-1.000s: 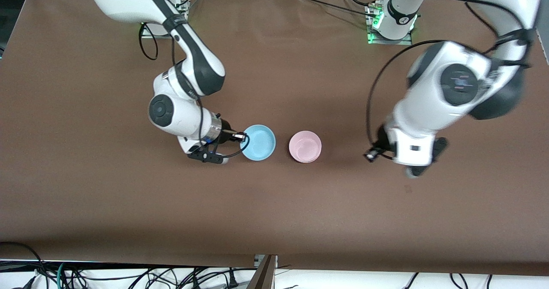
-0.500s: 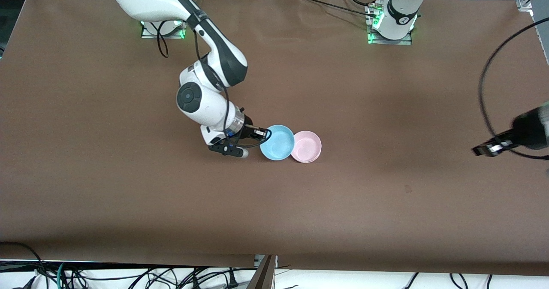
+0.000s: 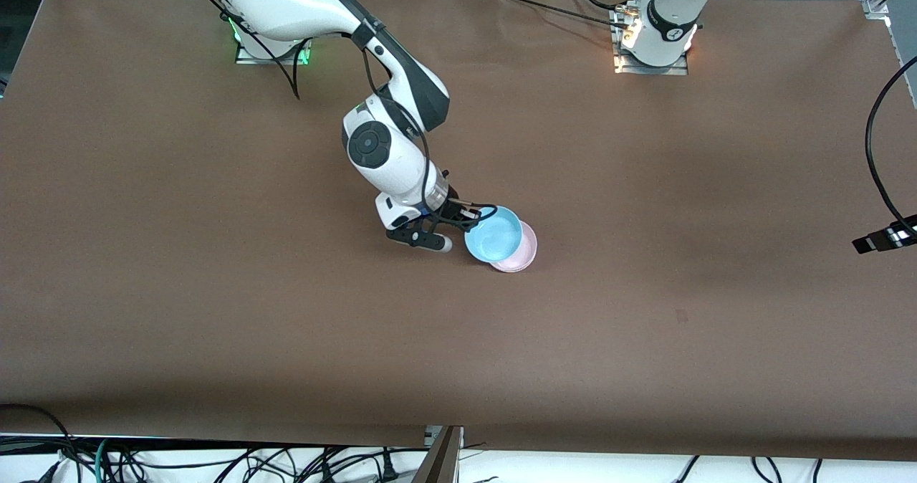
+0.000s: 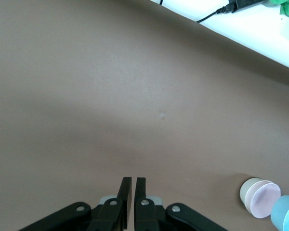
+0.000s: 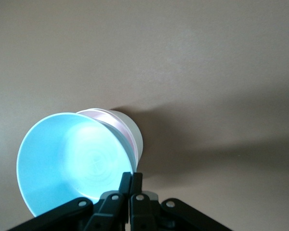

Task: Stack pink and blue bowls on white bowl
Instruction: 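Lower the blue bowl into the pink bowl with the right gripper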

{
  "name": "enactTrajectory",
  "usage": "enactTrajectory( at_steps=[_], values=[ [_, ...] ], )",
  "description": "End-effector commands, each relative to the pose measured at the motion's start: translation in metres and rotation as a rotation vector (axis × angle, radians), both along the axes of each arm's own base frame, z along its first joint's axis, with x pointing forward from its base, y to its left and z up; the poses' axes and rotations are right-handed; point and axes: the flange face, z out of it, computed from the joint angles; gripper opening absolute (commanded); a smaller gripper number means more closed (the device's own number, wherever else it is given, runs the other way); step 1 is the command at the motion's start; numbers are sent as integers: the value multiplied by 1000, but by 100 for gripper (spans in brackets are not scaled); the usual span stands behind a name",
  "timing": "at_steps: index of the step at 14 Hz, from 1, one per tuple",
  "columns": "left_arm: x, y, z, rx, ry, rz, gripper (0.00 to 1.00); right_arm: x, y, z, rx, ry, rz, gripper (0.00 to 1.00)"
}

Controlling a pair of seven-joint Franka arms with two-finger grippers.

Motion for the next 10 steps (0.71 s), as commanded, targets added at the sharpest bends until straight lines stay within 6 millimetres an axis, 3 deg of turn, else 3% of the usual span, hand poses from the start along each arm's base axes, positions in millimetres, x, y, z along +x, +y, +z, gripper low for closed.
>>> enactTrajectory(
  at_steps=[1,10],
  values=[
    [-9,9,-1,36,-3,-49,12,4,13,-5,8,-44,-20,0],
    [-11,10,-1,42,1,-48,12,-1,41,-30,2,-95,-1,0]
  ],
)
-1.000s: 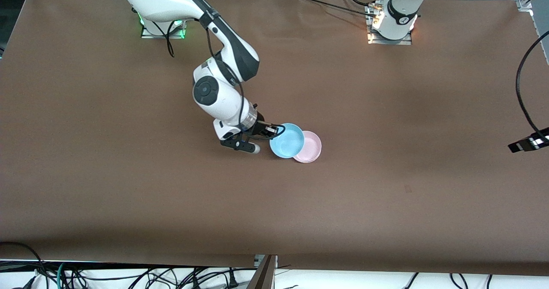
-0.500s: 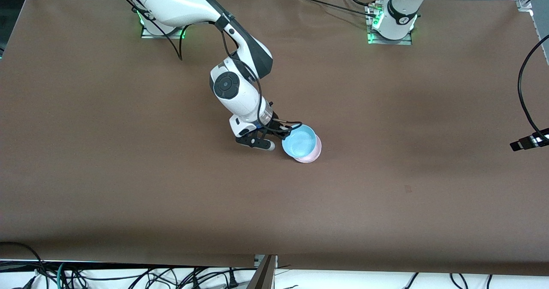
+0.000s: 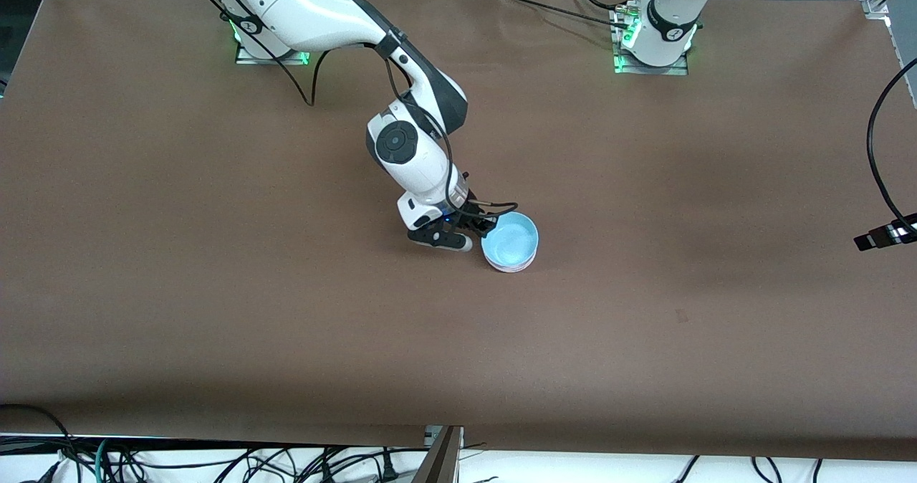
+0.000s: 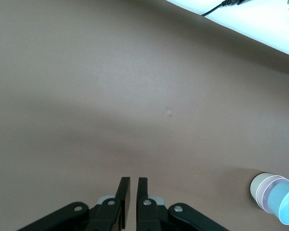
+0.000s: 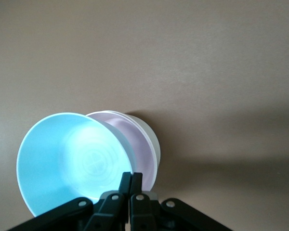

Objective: Stack pink and blue bowls on white bowl

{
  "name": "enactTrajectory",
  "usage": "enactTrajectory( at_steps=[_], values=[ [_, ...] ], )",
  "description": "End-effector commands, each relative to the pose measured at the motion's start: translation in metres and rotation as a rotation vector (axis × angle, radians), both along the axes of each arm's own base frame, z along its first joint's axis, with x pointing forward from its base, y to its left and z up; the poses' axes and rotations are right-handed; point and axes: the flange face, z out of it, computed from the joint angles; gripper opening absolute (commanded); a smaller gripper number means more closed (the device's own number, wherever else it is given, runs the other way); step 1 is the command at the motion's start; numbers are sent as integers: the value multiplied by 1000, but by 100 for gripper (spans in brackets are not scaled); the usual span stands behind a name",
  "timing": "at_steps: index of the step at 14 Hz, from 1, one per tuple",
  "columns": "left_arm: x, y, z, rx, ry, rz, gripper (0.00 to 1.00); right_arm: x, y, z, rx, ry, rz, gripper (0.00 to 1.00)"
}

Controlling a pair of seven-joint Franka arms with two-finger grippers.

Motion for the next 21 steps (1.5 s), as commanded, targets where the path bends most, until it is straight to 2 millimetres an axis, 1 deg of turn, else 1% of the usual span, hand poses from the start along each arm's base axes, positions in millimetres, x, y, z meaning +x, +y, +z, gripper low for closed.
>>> enactTrajectory(
  at_steps=[1,3,5,8,15,19,21],
  values=[
    [-8,-2,5,37,-6,-25,12,3,11,-3,-4,-24,-5,0],
    [-10,-3,5,42,-3,-26,12,5,8,-3,-23,-41,7,0],
    [-11,-5,5,47,2,-29,12,4,8,-8,-38,-46,19,0],
    [-11,-5,5,47,2,-29,12,4,8,-8,-49,-58,31,0],
    [-11,-5,5,46,-3,-28,13,2,9,-19,-74,-64,50,0],
    [-11,-5,5,46,-4,-28,14,3,8,-17,-69,-64,46,0],
    [-10,-6,5,46,-4,-30,16,3,8,-17,-68,-62,42,0]
  ],
)
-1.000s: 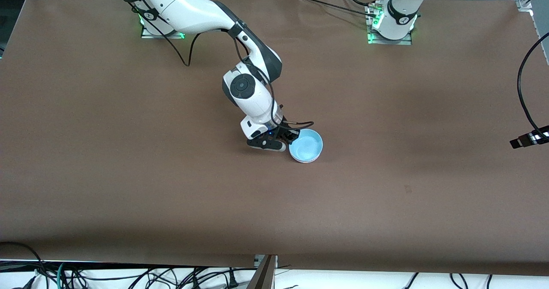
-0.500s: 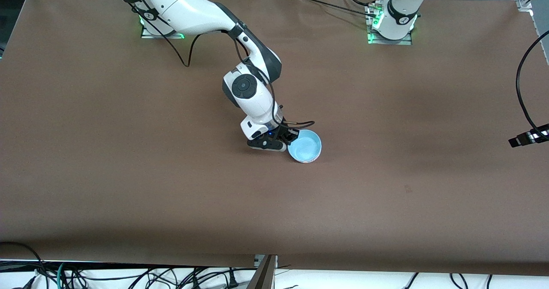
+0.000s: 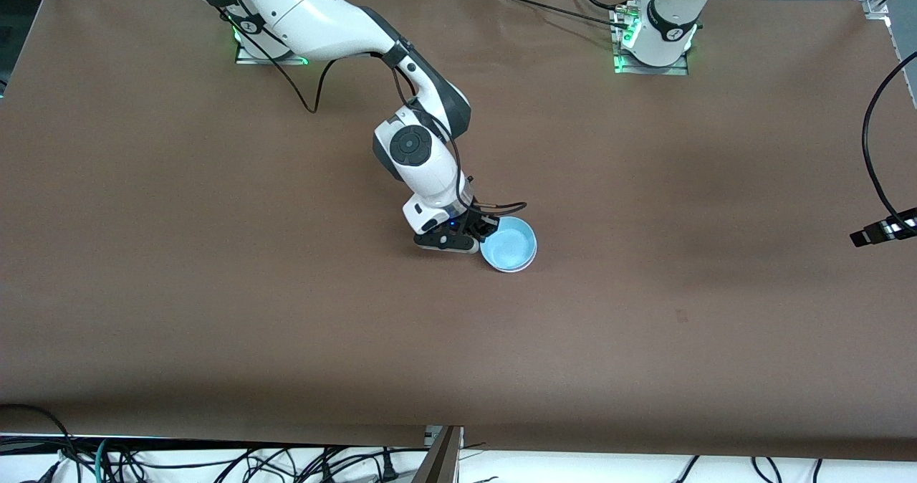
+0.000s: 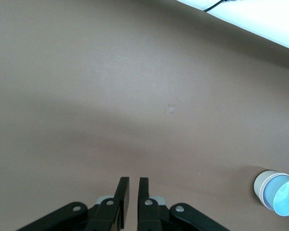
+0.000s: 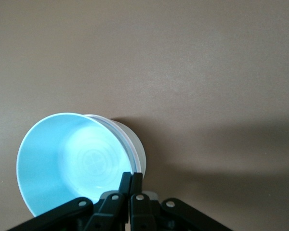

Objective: Stack pink and blue bowls on white bowl

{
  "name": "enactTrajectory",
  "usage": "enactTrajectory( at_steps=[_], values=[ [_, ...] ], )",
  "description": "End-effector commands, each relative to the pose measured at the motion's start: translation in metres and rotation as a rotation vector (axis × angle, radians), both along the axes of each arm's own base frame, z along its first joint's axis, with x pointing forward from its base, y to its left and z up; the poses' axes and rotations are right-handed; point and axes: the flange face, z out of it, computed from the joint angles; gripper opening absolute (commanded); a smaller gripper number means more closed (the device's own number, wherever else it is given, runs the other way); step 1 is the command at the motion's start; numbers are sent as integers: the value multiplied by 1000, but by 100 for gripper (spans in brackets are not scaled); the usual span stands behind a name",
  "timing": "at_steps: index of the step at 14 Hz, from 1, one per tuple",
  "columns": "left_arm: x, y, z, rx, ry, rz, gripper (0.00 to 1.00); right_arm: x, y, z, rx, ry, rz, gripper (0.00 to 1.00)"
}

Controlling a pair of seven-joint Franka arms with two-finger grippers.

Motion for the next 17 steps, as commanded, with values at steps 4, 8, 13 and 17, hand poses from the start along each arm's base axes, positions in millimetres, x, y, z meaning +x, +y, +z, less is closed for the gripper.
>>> enactTrajectory(
  at_steps=[4,8,13,17],
  values=[
    [-6,0,5,33,-12,-23,16,5,7,6,13,-13,-36,0],
    [-6,0,5,32,-13,-23,16,2,9,5,9,-9,-31,0],
    [-6,0,5,32,-13,-23,17,0,12,4,8,-7,-27,0],
    [-6,0,5,32,-13,-23,17,1,11,7,12,-2,-36,100]
  ],
)
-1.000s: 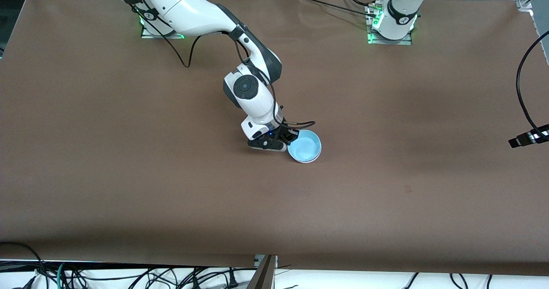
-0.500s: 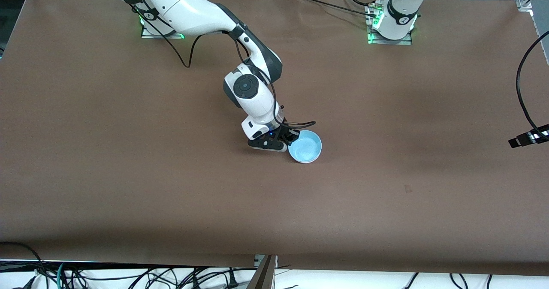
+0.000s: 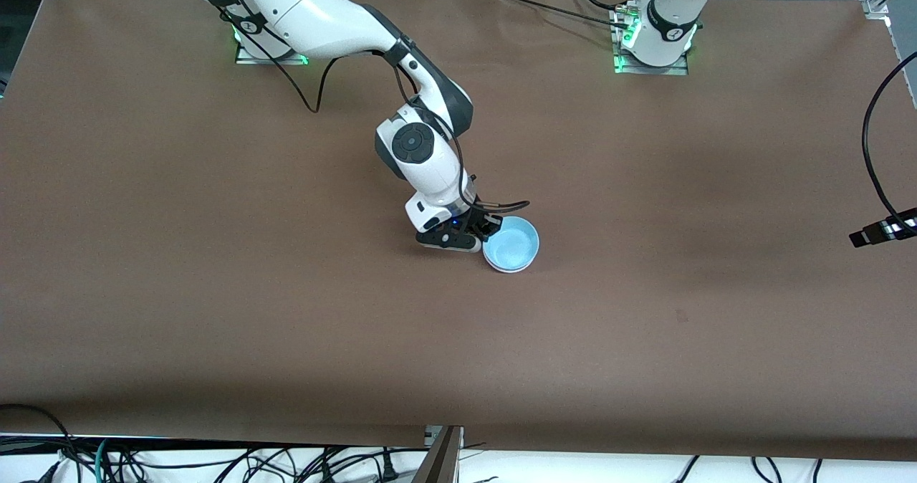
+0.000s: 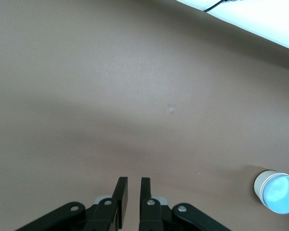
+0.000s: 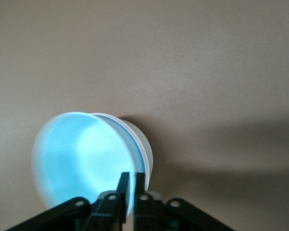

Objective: Stack pink and blue bowls on white bowl

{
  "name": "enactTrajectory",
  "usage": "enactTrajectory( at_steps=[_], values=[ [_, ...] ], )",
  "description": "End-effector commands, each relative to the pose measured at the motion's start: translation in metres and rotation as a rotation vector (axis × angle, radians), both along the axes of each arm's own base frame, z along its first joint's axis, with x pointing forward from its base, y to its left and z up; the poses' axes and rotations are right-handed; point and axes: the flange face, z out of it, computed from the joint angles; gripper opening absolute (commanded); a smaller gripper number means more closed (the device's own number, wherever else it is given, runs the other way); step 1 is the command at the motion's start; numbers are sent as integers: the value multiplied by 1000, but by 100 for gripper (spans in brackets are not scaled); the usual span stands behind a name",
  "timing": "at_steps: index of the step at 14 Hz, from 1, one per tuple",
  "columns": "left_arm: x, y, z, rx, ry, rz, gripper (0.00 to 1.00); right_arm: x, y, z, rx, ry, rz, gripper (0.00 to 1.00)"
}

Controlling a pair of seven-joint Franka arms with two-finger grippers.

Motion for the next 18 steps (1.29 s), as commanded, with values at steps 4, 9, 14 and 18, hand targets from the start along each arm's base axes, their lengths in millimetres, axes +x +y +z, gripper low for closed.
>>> enactTrajectory(
  at_steps=[4,9,14,18],
  values=[
    [-6,-1,5,30,-11,-24,17,15,0,27,-48,43,0,100],
    [-6,-1,5,30,-11,-24,18,59,-81,81,-220,89,139,100],
    [-6,-1,5,29,-12,-24,28,83,-210,174,-375,172,408,100],
    [-4,0,5,30,-23,-21,44,66,-327,269,-333,255,408,100]
  ],
)
